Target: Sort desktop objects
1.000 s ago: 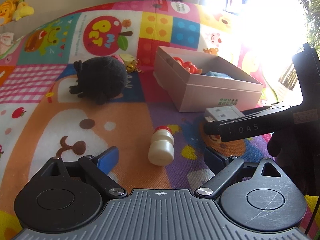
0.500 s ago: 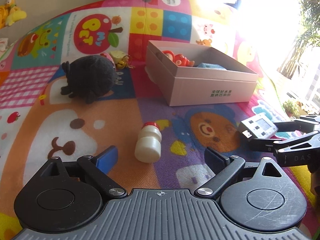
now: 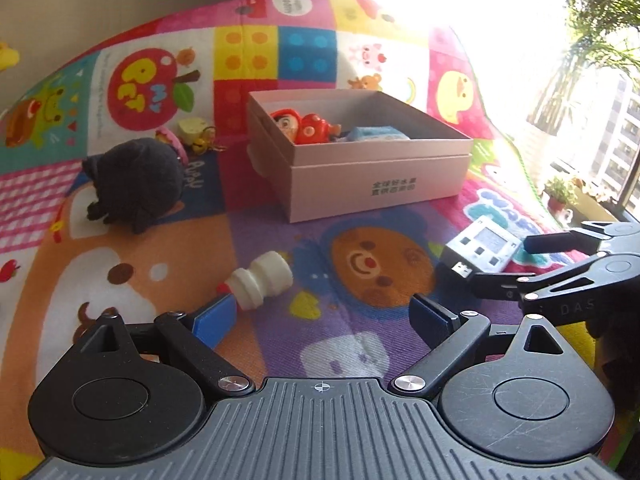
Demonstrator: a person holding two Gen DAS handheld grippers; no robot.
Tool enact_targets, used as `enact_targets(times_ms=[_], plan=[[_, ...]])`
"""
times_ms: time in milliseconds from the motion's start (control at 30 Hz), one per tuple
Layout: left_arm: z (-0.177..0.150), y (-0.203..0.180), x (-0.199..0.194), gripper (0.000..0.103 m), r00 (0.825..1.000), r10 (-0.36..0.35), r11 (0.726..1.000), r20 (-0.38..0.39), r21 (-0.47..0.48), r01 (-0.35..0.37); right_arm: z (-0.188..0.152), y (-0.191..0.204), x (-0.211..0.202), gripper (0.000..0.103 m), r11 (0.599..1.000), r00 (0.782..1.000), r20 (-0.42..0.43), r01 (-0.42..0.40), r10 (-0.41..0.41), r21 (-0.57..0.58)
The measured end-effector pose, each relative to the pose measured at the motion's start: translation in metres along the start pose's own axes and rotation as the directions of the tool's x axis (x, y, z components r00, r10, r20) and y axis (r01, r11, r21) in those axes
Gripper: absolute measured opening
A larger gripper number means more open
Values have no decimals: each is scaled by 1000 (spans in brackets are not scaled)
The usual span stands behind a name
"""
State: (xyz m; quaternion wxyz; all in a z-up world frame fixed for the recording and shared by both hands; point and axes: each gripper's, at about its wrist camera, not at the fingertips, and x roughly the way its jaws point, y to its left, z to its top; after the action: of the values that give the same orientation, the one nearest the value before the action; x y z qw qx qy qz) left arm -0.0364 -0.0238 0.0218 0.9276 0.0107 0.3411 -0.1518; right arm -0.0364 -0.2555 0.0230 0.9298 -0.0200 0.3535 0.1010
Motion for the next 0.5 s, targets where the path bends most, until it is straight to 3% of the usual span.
enact_targets(times_ms=[200, 500], plan=[[4, 16, 8, 93, 999, 52, 995, -16, -86, -53, 0, 2, 0, 98, 1000, 1000, -1, 9, -9, -12], [16, 13, 28, 68, 997, 76, 991, -16, -114, -77, -1, 5, 1, 98, 1000, 1000, -5, 15, -15, -25]])
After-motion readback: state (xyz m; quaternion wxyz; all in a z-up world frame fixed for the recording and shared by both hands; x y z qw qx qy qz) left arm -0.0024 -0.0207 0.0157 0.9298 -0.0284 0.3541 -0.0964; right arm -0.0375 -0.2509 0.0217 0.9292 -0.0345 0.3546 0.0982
